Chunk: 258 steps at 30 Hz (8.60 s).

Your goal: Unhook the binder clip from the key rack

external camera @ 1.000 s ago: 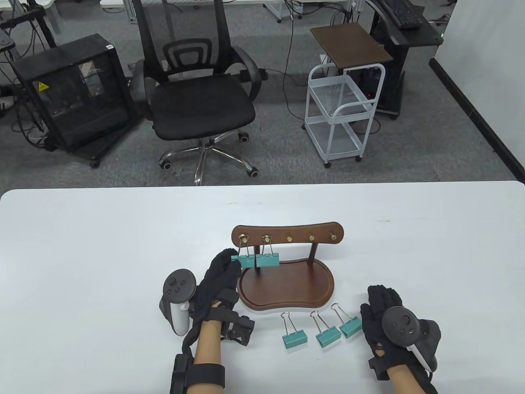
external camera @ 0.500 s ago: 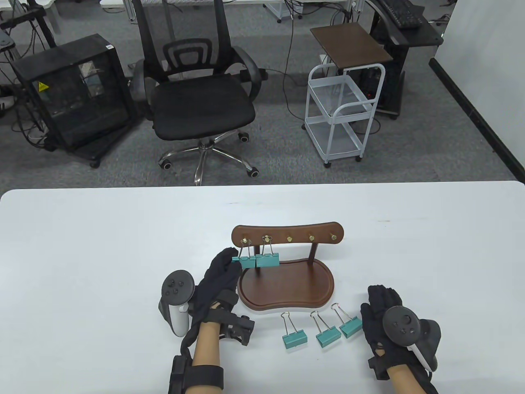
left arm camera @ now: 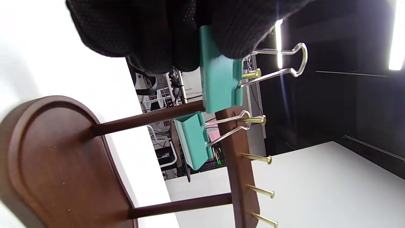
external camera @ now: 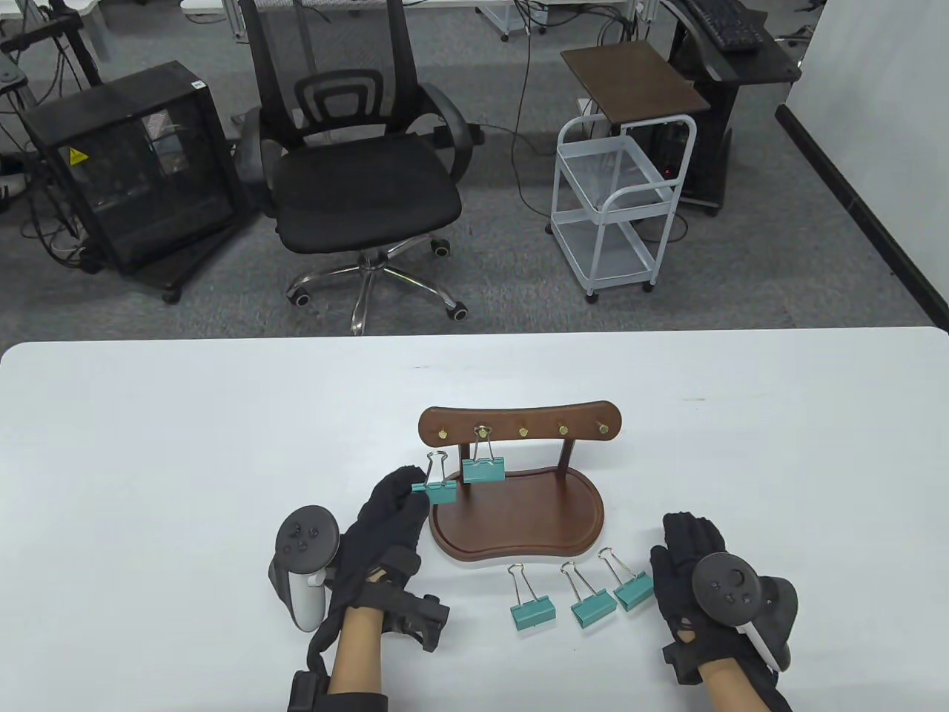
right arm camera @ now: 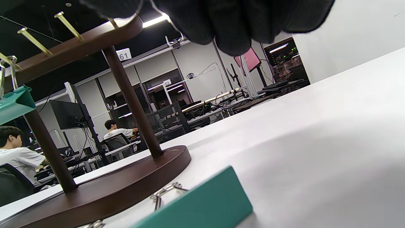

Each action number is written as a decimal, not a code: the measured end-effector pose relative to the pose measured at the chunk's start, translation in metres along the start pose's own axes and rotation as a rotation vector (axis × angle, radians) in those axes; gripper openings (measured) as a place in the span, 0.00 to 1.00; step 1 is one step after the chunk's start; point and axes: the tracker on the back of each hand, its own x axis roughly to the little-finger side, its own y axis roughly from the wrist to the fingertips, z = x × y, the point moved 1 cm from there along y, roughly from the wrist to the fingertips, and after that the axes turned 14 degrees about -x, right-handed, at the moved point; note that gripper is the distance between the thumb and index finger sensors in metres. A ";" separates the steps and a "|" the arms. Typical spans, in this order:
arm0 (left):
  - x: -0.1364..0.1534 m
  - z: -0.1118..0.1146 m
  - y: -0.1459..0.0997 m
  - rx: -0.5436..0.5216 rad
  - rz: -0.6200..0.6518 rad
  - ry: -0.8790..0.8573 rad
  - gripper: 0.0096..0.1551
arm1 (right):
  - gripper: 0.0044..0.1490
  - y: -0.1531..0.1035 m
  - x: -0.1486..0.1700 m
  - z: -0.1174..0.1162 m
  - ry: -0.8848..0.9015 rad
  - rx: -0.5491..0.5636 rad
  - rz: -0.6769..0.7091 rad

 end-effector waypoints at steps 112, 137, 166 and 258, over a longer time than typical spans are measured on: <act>-0.021 0.044 -0.009 -0.016 -0.072 0.342 0.54 | 0.38 -0.001 0.004 0.004 0.050 0.012 -0.007; 0.005 0.083 0.014 0.018 -0.250 0.052 0.51 | 0.38 -0.001 0.008 0.005 0.071 0.000 -0.028; 0.013 0.087 0.016 0.112 -0.252 -0.137 0.34 | 0.38 -0.002 0.008 0.006 0.088 -0.004 -0.037; 0.002 0.080 -0.043 0.249 -0.127 1.049 0.25 | 0.38 0.000 0.005 0.005 0.119 0.009 -0.006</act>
